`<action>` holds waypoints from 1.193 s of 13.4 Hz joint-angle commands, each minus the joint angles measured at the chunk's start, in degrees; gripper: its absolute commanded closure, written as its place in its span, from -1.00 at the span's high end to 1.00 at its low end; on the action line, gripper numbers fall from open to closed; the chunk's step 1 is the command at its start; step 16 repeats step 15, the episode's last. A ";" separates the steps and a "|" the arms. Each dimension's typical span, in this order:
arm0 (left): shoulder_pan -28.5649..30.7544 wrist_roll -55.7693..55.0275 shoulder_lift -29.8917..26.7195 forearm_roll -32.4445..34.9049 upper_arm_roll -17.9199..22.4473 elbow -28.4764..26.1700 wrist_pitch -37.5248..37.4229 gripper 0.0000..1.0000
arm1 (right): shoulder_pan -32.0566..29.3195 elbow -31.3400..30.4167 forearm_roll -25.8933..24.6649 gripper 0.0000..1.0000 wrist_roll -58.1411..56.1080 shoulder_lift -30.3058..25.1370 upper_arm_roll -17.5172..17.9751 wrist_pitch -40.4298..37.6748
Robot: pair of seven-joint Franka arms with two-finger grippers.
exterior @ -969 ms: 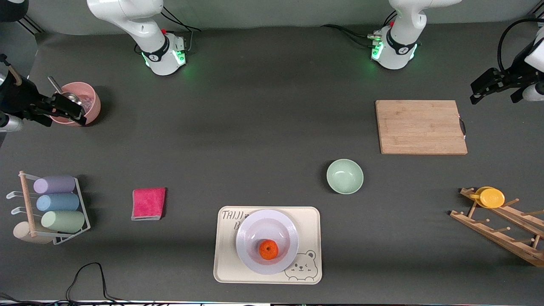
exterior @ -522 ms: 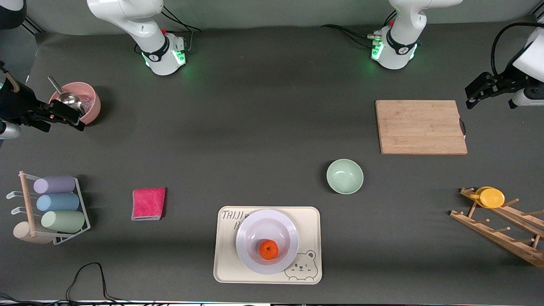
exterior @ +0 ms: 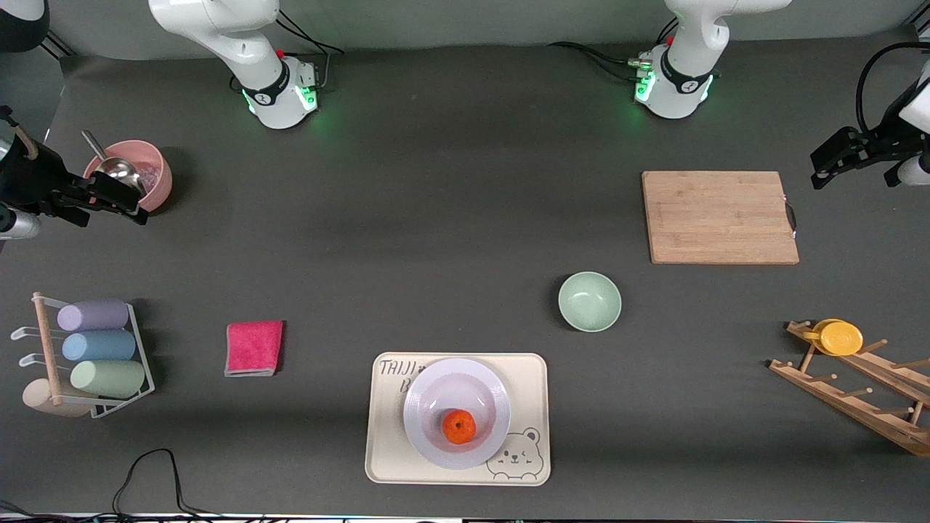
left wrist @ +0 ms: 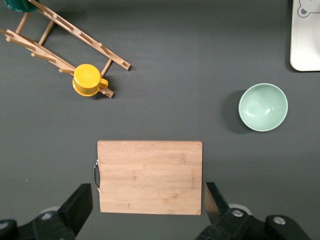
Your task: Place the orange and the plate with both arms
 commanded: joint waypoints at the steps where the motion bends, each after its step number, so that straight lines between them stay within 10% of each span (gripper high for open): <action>1: -1.07 -0.09 0.20 -1.06 1.28 1.28 -2.17 1.00 | -0.30 1.84 0.57 1.00 0.59 0.96 0.37 -1.45; 16: -2.21 0.78 0.64 -3.79 6.38 1.28 -4.35 1.00 | -0.30 1.84 1.71 1.00 0.51 1.22 0.55 -1.37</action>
